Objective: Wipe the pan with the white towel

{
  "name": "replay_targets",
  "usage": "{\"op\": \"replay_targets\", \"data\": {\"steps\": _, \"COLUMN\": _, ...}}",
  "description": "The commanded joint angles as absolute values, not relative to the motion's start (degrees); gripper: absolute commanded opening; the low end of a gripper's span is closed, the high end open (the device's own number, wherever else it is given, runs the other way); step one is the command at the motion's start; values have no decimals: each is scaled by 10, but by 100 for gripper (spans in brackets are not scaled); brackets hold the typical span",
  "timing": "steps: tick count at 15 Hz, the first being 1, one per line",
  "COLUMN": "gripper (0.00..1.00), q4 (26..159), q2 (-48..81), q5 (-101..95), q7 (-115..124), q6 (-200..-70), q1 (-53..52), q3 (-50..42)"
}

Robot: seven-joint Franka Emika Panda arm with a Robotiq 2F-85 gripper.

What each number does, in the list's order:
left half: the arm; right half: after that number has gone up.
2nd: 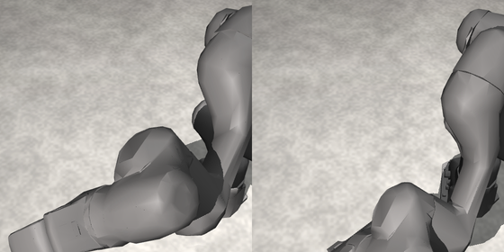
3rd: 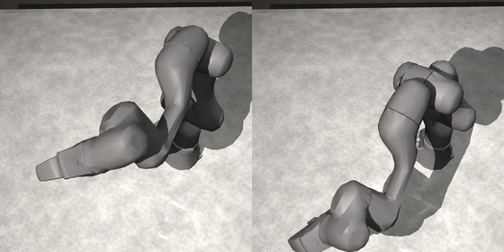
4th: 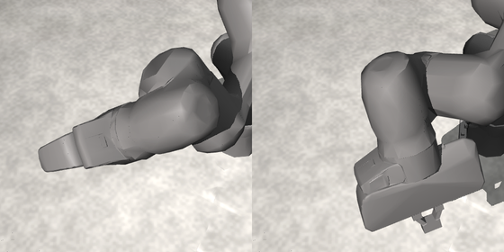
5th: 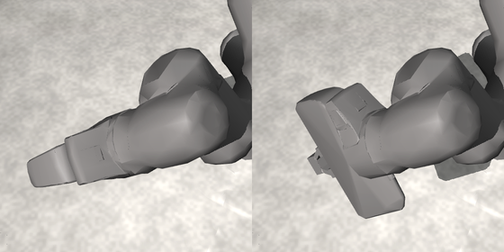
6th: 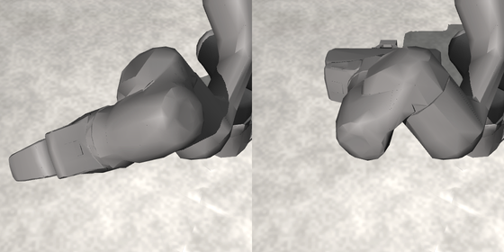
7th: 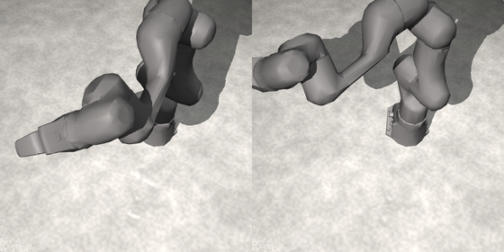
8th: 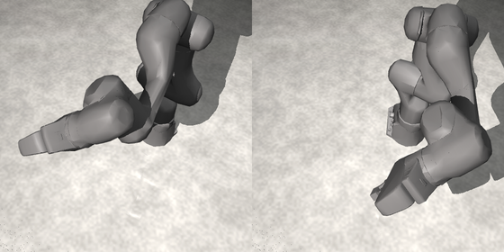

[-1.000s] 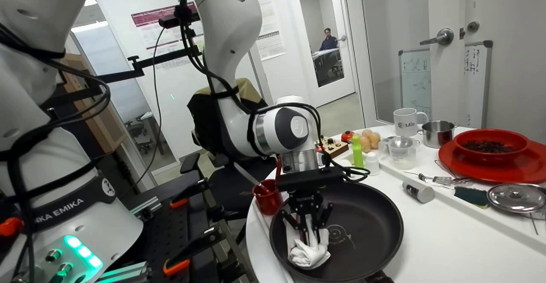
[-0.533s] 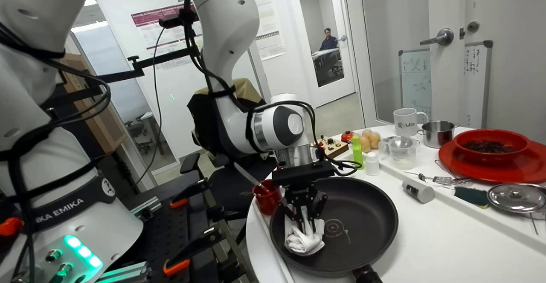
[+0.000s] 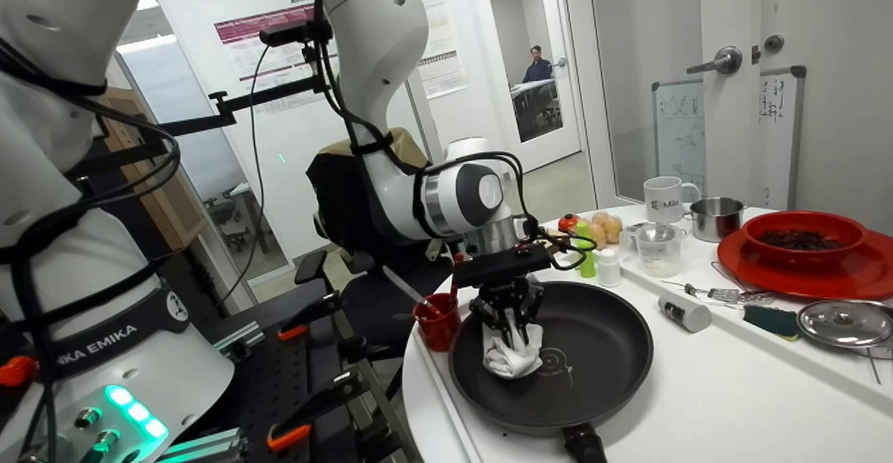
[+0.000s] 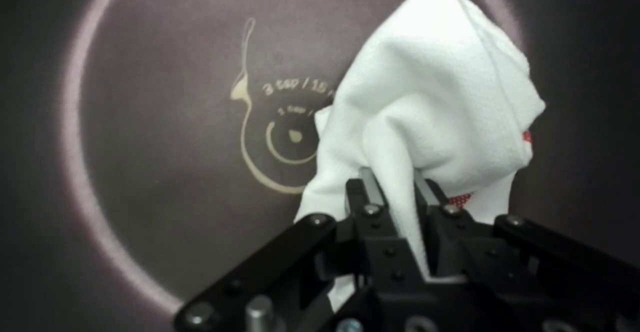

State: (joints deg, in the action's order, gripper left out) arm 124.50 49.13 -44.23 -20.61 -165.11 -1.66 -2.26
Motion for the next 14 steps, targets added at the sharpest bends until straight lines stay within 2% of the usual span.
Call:
{"op": "replay_targets", "data": {"steps": 1, "gripper": 9, "q4": 1196, "q2": 517, "q5": -418, "q7": -197, "q6": -1686, "q1": -3, "q3": -16}}
{"op": "replay_targets", "data": {"steps": 9, "gripper": 9, "q4": 1097, "q2": 567, "q5": -351, "q7": -188, "q6": -1721, "q1": 16, "q3": -65}}
{"op": "replay_targets", "data": {"steps": 14, "gripper": 9, "q4": 1090, "q2": 576, "q5": -334, "q7": -185, "q6": -1741, "q1": 12, "q3": -109}}
